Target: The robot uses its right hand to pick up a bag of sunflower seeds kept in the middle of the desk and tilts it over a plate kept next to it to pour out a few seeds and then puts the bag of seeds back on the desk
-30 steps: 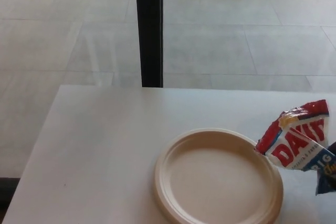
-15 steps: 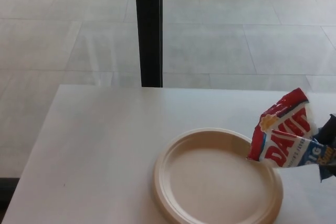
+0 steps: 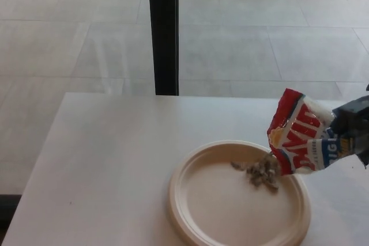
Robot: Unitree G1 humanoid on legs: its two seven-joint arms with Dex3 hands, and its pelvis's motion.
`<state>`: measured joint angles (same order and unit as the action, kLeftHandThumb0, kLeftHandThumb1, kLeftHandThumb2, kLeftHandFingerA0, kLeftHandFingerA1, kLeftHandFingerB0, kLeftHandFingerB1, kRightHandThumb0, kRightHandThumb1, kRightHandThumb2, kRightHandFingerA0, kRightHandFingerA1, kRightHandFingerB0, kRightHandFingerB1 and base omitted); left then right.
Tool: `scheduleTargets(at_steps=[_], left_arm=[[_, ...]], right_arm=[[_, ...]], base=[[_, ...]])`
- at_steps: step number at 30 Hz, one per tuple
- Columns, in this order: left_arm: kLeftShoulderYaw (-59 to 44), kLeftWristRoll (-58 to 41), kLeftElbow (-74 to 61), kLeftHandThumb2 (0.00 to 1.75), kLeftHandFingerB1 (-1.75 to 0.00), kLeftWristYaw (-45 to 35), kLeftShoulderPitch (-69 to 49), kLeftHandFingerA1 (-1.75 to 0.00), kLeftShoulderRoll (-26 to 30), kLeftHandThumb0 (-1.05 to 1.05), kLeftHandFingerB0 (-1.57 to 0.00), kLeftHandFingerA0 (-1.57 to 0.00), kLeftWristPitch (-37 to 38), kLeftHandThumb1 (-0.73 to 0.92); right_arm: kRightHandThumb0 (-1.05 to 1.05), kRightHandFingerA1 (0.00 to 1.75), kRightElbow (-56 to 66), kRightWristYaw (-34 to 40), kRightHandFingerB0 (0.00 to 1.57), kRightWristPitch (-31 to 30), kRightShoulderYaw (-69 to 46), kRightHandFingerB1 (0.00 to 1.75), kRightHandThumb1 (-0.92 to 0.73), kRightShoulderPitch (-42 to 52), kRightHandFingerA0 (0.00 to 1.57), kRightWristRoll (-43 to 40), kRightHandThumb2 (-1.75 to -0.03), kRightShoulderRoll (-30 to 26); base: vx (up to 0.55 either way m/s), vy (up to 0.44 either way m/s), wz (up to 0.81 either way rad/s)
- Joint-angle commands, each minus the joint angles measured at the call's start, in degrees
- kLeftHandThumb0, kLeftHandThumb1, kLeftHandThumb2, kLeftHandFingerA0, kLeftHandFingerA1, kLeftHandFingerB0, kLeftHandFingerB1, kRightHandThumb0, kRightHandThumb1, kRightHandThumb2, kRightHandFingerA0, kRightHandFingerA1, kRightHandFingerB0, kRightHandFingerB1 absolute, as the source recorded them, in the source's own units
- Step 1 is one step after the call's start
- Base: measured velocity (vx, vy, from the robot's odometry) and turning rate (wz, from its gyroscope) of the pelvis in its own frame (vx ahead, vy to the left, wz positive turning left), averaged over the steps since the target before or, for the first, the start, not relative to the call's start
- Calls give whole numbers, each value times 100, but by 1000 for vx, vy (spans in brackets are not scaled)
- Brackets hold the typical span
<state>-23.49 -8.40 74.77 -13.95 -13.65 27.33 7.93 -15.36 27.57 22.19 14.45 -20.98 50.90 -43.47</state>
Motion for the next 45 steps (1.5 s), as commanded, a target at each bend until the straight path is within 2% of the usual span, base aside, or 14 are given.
scheduleTargets(at_steps=[1, 5, 6, 8, 15, 17, 18, 23, 25, 29, 30, 31, 43, 45], left_arm=[[13, 13, 15, 74, -42, 22, 30, -61, 152, -96, -35, -45, -40, 92], [29, 30, 19, 77, -43, 49, 19, -63, 156, -101, -36, -47, -30, 92], [0, -2, 17, 121, -51, 54, 19, -68, 149, -100, -32, -47, -44, 78], [-28, -29, 16, 75, -42, 34, 21, -64, 144, -98, -33, -46, -54, 92], [80, 35, -13, 74, -42, -15, -71, -61, 160, -94, -35, -45, -33, 92], [106, 64, 0, 75, -42, 12, -72, -62, 152, -96, -35, -46, -11, 92], [126, 86, 8, 75, -41, 20, -86, -58, 143, -98, -36, -43, 13, 92], [153, 82, 13, 93, -46, -7, -150, -62, 95, -103, -31, -43, 112, 76], [178, 93, -20, 94, -46, -19, -169, -62, 95, -102, -30, -43, 153, 77], [71, -39, 6, 73, -41, -45, -118, -60, 80, -98, -33, -42, 3, 92], [63, -39, 10, 120, -50, -18, -115, -66, 74, -98, -28, -44, 8, 77], [91, 2, 15, 75, -41, -14, -117, -62, 81, -98, -32, -44, 18, 92], [79, 34, 35, 76, -41, 12, -234, -59, 23, -100, -35, -42, 38, 91], [-39, -83, 39, 117, -53, -37, -241, -66, 7, -96, -35, -41, -4, 73]], right_arm=[[-40, 170, 61, 148, 88, 212, 25, 94, -59, -254, 93, 304, -63, -154], [-39, 175, 78, 287, 83, 264, 21, 108, -62, -172, 92, 366, -62, -108], [-37, 175, 81, 275, 84, 313, -3, 114, -59, -143, 95, 277, -63, -63], [-32, 175, 78, 330, 77, 356, -18, 140, -55, -116, 97, 255, -79, -17], [-29, 163, 483, 470, 87, 74, -272, 103, -53, 780, 114, -36, -80, 565], [-30, 167, 452, 505, 89, -32, -364, 81, -62, 1000, 96, -148, -76, 859], [-22, 174, 337, 663, 75, -69, -388, 143, -57, 1145, 92, -207, -100, 1083], [-28, 139, -19, 1105, 95, -29, -594, 125, -53, 1545, 121, -442, -112, 1834], [-19, 175, -288, 1381, 73, -5, -668, 163, -60, 1694, 92, -558, -100, 2255], [-22, 175, -382, 1346, 70, -116, -768, 162, -65, 1803, 94, -604, -89, 2532], [-22, 175, -410, 1352, 69, -112, -806, 164, -65, 1808, 94, -648, -91, 2598], [-22, 175, -383, 1375, 69, -169, -853, 166, -67, 1823, 94, -690, -92, 2688], [-24, 175, -537, 1242, 70, 18, -889, 166, -69, 1944, 95, -1115, -87, 3114], [-27, 175, -551, 823, 79, 50, -796, 145, -74, 1994, 95, -1353, -86, 3113]], base=[[0, 0, 0], [0, 0, 0], [0, 0, 0], [0, 0, 0], [0, 0, 0], [0, 0, 0], [0, 0, 0], [0, 0, 0], [0, 0, 0], [0, 0, 0], [0, 0, 0], [0, 0, 0], [0, 0, 0], [0, 0, 0]])
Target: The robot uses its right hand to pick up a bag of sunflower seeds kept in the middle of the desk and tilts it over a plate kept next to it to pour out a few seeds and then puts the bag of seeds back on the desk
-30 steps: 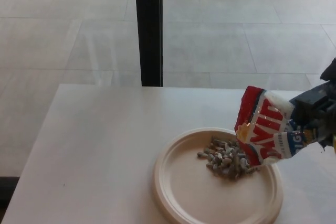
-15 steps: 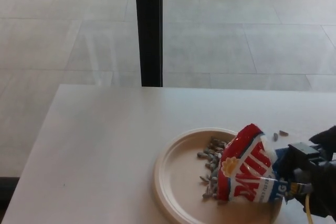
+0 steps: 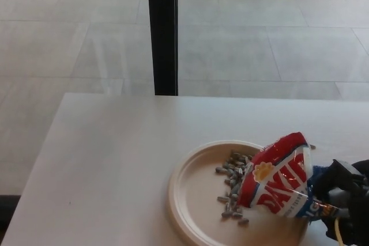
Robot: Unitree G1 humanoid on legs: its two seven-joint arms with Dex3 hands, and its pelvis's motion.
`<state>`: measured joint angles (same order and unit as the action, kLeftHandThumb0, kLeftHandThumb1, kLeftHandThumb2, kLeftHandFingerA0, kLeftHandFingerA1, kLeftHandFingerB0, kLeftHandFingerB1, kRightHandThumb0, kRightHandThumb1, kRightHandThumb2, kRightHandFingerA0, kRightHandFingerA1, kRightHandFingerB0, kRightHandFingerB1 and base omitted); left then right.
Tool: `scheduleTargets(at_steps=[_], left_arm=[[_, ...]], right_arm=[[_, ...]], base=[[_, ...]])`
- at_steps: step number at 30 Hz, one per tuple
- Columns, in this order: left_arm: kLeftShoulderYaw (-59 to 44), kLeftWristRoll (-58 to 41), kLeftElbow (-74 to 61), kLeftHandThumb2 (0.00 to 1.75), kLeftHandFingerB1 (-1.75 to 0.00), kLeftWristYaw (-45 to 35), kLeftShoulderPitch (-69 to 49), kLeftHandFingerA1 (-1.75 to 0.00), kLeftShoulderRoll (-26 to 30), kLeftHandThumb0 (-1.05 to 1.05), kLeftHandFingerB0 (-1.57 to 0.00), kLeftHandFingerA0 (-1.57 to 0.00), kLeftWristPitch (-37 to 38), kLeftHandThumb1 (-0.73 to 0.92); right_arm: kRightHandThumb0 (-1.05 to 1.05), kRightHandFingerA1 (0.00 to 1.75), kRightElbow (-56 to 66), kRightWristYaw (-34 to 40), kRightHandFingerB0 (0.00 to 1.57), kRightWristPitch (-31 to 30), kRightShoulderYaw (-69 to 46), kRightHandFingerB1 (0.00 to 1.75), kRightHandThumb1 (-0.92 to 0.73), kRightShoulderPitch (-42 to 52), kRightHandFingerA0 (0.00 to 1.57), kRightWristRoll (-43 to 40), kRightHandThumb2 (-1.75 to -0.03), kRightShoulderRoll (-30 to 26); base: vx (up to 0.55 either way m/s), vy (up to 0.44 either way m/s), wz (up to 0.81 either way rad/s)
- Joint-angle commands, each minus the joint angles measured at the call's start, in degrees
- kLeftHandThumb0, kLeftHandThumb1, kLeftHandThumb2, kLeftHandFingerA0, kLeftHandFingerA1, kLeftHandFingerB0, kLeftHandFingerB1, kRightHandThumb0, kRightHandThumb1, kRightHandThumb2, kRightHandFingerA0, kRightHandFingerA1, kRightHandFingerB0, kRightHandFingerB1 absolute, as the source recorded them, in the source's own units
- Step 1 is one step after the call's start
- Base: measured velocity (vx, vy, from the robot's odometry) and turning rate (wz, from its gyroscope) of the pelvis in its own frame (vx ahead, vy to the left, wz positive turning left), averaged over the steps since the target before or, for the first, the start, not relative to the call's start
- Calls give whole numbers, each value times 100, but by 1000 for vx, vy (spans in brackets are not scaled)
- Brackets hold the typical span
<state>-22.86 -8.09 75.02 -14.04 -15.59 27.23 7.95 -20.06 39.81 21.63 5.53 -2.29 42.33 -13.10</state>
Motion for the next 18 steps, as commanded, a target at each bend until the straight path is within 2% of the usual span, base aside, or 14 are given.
scheduleTargets(at_steps=[1, 3, 4, 5, 6, 7, 8, 9, 11, 12, 13, 14, 15, 18], left_arm=[[-72, -67, 9, 72, -42, -8, -46, -61, 21, -98, -35, -42, 4, 92], [-83, -66, 4, 72, -42, -10, -23, -61, 26, -98, -35, -42, 1, 92], [-24, 4, 4, 74, -42, -13, -40, -60, 43, -99, -34, -42, 57, 92], [-41, -17, 14, 74, -41, -1, -15, -61, 38, -98, -33, -44, 10, 92], [-42, -22, 15, 74, -41, 1, -12, -61, 38, -98, -33, -44, 5, 92], [-58, -40, 11, 73, -41, -6, 9, -62, 39, -98, -34, -46, 3, 92], [-80, -63, 2, 72, -41, -21, 7, -63, 33, -98, -34, -45, 25, 92], [-102, -87, -10, 72, -41, -38, -8, -63, 24, -98, -34, -45, 60, 92], [-110, -86, -8, 76, -42, 22, 2, -62, 17, -100, -36, -49, 42, 92], [-80, -51, -8, 77, -41, 34, -2, -62, 23, -100, -33, -49, 56, 92], [-83, -54, -16, 73, -42, 37, -2, -64, 20, -98, -35, -46, 65, 92], [-58, -29, -28, 73, -42, 43, -23, -64, 14, -98, -35, -46, 103, 92], [-7, 33, -9, 121, -49, 92, -22, -67, 13, -98, -27, -47, 120, 77], [-98, -62, 16, 120, -51, 94, 6, -66, -17, -103, -34, -46, 70, 78]], right_arm=[[-26, 174, -57, -558, 77, 39, 138, 127, -75, 156, 94, -534, -84, 61], [-26, 174, -44, -573, 77, 20, 151, 127, -75, 127, 94, -568, -84, 50], [-34, 166, -46, -716, 66, -72, 245, 64, -75, 126, 93, -523, -71, 43], [-44, 143, 75, -1121, 47, -337, 348, 44, -75, 191, 87, -496, -66, -22], [-44, 143, 97, -1171, 47, -376, 364, 44, -75, 200, 87, -502, -66, -34], [-51, 115, 119, -1344, 33, -419, 403, 52, -61, 177, 92, -525, -94, -84], [-50, 108, 138, -1492, 34, -453, 441, 37, -76, 179, 79, -536, -62, -139], [-50, 108, 156, -1605, 34, -481, 478, 37, -76, 197, 79, -541, -62, -192], [-59, 81, 95, -2014, 23, -453, 591, 36, -76, 247, 58, -615, -63, -385], [-69, 68, 101, -2279, 9, -553, 651, 46, -63, 262, 39, -606, -94, -492], [-74, 53, 93, -2619, 4, -707, 714, 32, -59, 269, 6, -585, -93, -616], [-83, 39, 73, -2825, 5, -779, 768, 24, -60, 291, 2, -566, -98, -724], [-91, 22, 90, -2946, 1, -841, 788, 17, -63, 322, 0, -560, -98, -794], [-99, 18, 75, -2993, 0, -928, 818, 10, -64, 346, 0, -516, -100, -899]], base=[[0, 0, 0], [0, 0, 0], [0, 0, 0], [0, 0, 0], [0, 0, 0], [0, 0, 0], [0, 0, 0], [0, 0, 0], [0, 0, 0], [0, 0, 0], [0, 0, 0], [0, 0, 0], [0, 0, 0], [0, 0, 0]])
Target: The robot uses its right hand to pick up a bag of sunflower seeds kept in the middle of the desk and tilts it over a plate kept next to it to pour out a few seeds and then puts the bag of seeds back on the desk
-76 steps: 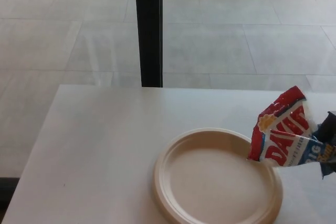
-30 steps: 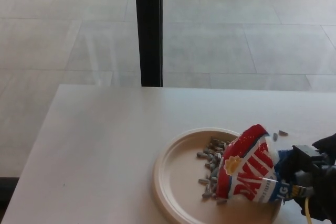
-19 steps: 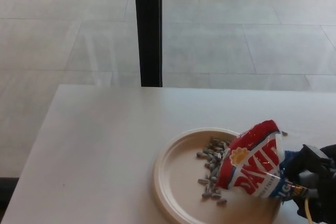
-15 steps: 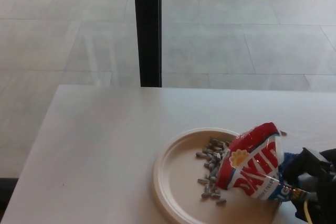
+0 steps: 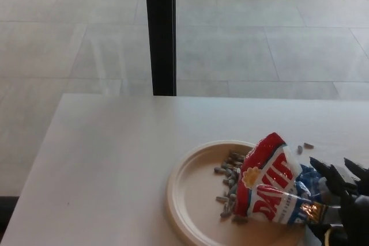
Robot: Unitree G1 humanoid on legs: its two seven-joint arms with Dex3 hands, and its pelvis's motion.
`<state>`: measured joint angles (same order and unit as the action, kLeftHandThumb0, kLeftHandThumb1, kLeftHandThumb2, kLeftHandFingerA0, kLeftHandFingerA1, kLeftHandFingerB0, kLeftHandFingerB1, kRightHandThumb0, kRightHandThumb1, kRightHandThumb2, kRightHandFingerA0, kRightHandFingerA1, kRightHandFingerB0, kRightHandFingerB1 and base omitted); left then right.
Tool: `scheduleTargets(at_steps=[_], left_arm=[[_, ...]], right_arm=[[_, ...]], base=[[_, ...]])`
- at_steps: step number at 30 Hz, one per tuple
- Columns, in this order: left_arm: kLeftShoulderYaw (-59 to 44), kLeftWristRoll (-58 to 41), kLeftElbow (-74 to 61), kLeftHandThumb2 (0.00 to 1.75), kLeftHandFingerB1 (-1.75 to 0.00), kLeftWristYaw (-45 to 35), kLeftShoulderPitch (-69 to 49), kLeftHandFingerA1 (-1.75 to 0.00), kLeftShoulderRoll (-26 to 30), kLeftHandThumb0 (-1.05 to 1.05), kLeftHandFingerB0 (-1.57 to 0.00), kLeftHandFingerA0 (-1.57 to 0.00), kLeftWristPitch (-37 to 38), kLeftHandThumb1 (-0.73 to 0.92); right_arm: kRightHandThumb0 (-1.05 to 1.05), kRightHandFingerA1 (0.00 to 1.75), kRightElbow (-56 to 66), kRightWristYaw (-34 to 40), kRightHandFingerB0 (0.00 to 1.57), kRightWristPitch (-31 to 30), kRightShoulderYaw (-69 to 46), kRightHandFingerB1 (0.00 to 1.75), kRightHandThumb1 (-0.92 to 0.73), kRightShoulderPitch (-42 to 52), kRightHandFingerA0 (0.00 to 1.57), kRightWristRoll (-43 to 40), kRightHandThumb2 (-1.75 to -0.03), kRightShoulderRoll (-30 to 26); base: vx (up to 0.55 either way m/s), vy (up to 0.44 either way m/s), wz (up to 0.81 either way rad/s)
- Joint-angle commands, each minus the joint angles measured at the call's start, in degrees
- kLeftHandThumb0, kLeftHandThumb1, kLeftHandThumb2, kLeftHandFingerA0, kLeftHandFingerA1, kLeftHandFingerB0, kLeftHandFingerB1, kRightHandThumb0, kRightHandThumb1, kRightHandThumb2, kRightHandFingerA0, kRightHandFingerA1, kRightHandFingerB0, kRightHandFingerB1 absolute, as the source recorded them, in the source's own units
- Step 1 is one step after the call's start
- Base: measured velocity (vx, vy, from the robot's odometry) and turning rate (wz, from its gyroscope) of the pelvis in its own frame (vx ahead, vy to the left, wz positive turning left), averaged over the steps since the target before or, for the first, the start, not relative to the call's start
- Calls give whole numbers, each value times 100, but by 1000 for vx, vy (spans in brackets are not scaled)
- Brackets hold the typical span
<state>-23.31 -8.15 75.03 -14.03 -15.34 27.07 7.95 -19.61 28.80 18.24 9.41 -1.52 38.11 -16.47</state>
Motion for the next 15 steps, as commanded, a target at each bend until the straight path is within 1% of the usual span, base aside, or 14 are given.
scheduleTargets(at_steps=[1, 2, 5, 6, 7, 8, 10, 12, 15], left_arm=[[-56, -58, 16, 122, -50, 109, -21, -67, -12, -103, -33, -47, 69, 79], [-34, -32, 23, 72, -41, 113, -23, -61, -13, -101, -36, -47, 77, 92], [-7, -1, 32, 75, -40, 147, -16, -61, -29, -101, -35, -47, 77, 92], [58, 72, 22, 123, -49, 192, -41, -65, -31, -105, -34, -46, 145, 80], [80, 93, 23, 123, -49, 203, -44, -65, -30, -105, -34, -46, 146, 80], [76, 86, 21, 73, -41, 212, -46, -61, -37, -101, -38, -48, 151, 92], [72, 67, 15, 74, -41, 144, -62, -61, -45, -100, -36, -47, 158, 92], [81, 70, -7, 72, -40, 146, -87, -60, -45, -100, -37, -46, 184, 92], [65, 57, -1, 74, -41, 204, -89, -60, -75, -101, -40, -50, 196, 92]], right_arm=[[-90, 0, 11, -1846, 0, -588, 430, 17, -75, 279, 0, -62, -63, -604], [-105, 19, 55, -1854, 0, -655, 398, 4, -66, 321, 0, -80, -101, -637], [-105, 19, 140, -1927, 0, -730, 371, 3, -66, 348, 0, -148, -100, -703], [-105, 20, 128, -1923, 0, -711, 273, 5, -65, 415, 0, -245, -100, -789], [-105, 20, 137, -1927, 0, -735, 268, 5, -65, 420, 0, -244, -100, -809], [-105, 21, 144, -1951, 0, -749, 265, 5, -65, 420, 0, -258, -101, -826], [-105, 22, 168, -2053, 0, -816, 219, 5, -65, 428, 0, -323, -102, -868], [-105, 23, 216, -2142, 0, -816, 120, 5, -64, 500, 0, -491, -102, -890], [-105, 23, 269, -2185, 0, -829, 51, 6, -63, 545, 0, -572, -103, -919]], base=[[0, 0, 0], [0, 0, 0], [0, 0, 0], [0, 0, 0], [0, 0, 0], [0, 0, 0], [0, 0, 0], [0, 0, 0], [0, 0, 0]])
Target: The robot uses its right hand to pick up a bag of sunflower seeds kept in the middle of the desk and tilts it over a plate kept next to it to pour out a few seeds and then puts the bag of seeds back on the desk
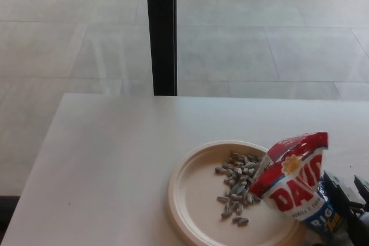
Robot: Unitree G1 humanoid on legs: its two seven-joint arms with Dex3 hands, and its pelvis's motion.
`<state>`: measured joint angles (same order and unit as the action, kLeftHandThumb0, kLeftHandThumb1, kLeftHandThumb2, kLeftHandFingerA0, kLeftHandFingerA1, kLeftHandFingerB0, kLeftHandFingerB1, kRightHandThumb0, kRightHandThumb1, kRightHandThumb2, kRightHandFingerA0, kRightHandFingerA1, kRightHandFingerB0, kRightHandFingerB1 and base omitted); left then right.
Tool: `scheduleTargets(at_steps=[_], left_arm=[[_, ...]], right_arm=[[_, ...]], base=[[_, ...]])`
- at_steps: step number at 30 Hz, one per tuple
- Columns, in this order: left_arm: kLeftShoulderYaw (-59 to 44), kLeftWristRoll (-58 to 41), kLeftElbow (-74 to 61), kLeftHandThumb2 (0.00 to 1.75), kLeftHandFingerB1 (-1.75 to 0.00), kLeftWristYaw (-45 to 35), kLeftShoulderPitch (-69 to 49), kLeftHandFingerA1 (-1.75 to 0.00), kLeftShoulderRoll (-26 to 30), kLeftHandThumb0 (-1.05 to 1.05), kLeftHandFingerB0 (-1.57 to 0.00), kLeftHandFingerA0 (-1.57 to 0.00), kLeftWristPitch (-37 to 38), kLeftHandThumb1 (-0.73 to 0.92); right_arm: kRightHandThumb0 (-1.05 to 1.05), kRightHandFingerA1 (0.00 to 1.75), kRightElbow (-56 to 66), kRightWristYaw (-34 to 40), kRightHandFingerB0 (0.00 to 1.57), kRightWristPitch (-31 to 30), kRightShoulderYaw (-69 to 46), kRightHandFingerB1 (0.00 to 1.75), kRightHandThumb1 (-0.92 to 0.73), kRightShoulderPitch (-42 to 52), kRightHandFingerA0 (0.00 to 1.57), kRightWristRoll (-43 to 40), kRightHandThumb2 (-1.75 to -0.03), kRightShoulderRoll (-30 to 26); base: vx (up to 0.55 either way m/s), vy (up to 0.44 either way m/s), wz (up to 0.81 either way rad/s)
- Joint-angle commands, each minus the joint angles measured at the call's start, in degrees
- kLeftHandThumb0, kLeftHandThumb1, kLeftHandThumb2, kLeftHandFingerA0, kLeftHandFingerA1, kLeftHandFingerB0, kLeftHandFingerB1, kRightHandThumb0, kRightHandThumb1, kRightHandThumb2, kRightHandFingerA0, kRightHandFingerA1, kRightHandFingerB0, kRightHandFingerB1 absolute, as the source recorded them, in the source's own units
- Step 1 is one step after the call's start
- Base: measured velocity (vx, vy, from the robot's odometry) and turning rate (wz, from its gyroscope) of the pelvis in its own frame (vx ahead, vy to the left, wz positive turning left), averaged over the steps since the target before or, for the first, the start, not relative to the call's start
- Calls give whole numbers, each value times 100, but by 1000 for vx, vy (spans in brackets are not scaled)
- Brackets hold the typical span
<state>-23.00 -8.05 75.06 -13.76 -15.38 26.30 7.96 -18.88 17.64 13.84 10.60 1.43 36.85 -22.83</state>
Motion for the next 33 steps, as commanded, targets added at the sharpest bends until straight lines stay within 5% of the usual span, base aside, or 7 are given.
scheduleTargets(at_steps=[1, 3, 12, 22, 24, 25, 33], left_arm=[[18, 28, 4, 74, -41, 156, -73, -60, 8, -100, -39, -50, 157, 92], [-42, -27, 17, 121, -50, 199, -53, -65, -9, -103, -36, -49, 120, 78], [-9, 16, 9, 72, -40, 214, -99, -60, -37, -100, -40, -49, 188, 92], [-46, -32, -7, 123, -48, 155, -110, -68, -55, -104, -31, -48, 148, 79], [-61, -38, -2, 74, -41, 168, -113, -60, -60, -100, -39, -51, 158, 92], [-55, -27, 1, 123, -50, 194, -109, -67, -61, -103, -36, -49, 163, 80], [-65, -25, -19, 74, -41, 185, -108, -61, -39, -101, -39, -48, 155, 92]], right_arm=[[-105, 27, 245, -1089, 0, -354, -130, 9, -62, 304, 0, -531, -104, -312], [-102, 0, 368, -1172, 0, -417, -205, 0, -75, 373, 0, -612, -63, -344], [-105, 0, 1035, -1690, 0, -798, -985, 0, -77, 478, 0, -1599, -65, -145], [-103, 0, 2240, -2207, 0, -1561, -2191, 0, -68, 552, 0, -2821, -88, 82], [-105, 0, 2404, -2190, 0, -1682, -2399, 0, -83, 543, 0, -2949, -66, 122], [-105, 0, 2503, -2219, 0, -1759, -2518, 0, -83, 546, 0, -3009, -66, 103], [-105, 0, 2859, -2948, 0, -2094, -3615, 0, -83, 822, 0, -3851, -66, -297]], base=[[0, 0, 0], [0, 0, 0], [0, 0, 0], [0, 0, 0], [0, 0, 0], [0, 0, 0], [0, 0, 0]])
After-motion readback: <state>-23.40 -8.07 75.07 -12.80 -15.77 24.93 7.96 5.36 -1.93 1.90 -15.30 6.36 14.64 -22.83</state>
